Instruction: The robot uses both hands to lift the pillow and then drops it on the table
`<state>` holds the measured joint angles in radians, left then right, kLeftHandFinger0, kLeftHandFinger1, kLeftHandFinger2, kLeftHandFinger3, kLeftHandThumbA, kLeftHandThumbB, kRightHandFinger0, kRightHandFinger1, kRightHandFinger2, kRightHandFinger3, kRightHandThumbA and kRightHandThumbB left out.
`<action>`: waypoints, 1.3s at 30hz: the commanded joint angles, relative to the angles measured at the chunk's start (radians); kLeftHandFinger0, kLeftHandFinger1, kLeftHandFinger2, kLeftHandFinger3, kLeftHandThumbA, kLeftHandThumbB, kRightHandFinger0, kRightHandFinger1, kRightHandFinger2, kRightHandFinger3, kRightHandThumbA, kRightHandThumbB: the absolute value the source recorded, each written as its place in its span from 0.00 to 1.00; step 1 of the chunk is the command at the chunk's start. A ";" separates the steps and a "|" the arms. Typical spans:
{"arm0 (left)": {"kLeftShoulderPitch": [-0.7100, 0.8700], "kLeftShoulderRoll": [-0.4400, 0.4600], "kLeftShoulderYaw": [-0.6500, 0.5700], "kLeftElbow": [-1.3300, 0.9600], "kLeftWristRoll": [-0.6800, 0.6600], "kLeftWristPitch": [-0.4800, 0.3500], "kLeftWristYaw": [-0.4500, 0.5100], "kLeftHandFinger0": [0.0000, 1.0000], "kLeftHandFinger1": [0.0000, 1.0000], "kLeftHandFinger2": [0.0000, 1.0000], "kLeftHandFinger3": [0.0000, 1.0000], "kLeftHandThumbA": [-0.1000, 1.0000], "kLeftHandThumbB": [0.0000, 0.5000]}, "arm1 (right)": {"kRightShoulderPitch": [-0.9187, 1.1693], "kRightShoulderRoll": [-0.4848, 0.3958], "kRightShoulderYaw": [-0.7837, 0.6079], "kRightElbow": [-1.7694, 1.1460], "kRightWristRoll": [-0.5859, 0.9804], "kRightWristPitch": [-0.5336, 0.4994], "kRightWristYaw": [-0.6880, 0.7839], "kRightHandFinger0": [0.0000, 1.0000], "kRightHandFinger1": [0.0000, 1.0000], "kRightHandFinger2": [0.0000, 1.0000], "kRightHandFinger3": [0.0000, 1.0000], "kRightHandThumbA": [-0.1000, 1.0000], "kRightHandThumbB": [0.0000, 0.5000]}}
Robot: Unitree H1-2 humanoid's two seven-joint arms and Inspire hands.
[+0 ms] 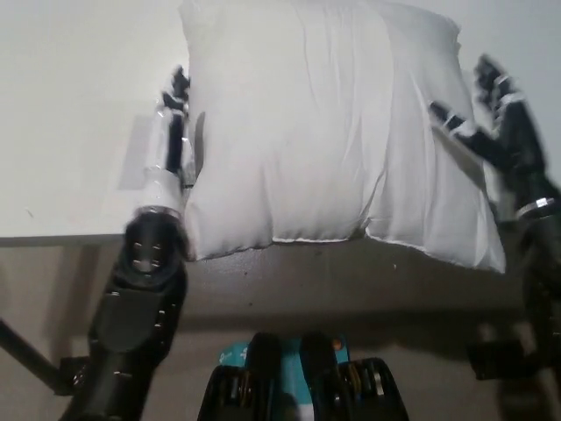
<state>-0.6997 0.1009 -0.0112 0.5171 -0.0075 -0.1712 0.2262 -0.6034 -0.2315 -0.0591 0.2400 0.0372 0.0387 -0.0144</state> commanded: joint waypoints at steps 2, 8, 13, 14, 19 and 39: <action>0.011 0.065 0.011 -0.124 0.024 0.022 -0.059 1.00 1.00 1.00 1.00 1.00 0.60 | 0.038 -0.102 -0.058 -0.153 0.016 0.068 0.036 1.00 1.00 1.00 1.00 1.00 0.98; 0.086 0.118 0.053 -0.223 -0.003 0.045 -0.080 1.00 1.00 1.00 1.00 1.00 0.44 | 0.114 -0.162 -0.138 -0.184 0.072 0.045 0.055 1.00 1.00 1.00 1.00 1.00 0.93; 0.168 0.117 0.076 -0.314 -0.015 0.039 -0.092 1.00 1.00 1.00 1.00 1.00 0.51 | 0.198 -0.185 -0.183 -0.232 0.097 0.009 0.072 1.00 1.00 1.00 1.00 1.00 0.89; 0.209 0.108 0.079 -0.363 -0.021 0.045 -0.095 1.00 1.00 1.00 1.00 1.00 0.51 | 0.243 -0.190 -0.196 -0.260 0.106 -0.013 0.081 1.00 1.00 1.00 1.00 1.00 0.92; 0.417 0.073 0.099 -0.553 -0.056 0.039 -0.103 1.00 1.00 1.00 1.00 1.00 0.57 | 0.480 -0.151 -0.201 -0.405 0.098 -0.093 0.099 1.00 1.00 1.00 1.00 1.00 0.86; 0.833 -0.075 -0.003 -0.566 0.037 -0.209 -0.137 1.00 1.00 1.00 1.00 1.00 0.50 | 0.891 0.014 -0.005 -0.357 -0.182 -0.390 0.035 1.00 1.00 1.00 1.00 1.00 0.53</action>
<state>0.1341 0.0078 0.0001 -0.0307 -0.0075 -0.2826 0.1232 0.2960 -0.2071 -0.0662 -0.1195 -0.0828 -0.2270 0.0466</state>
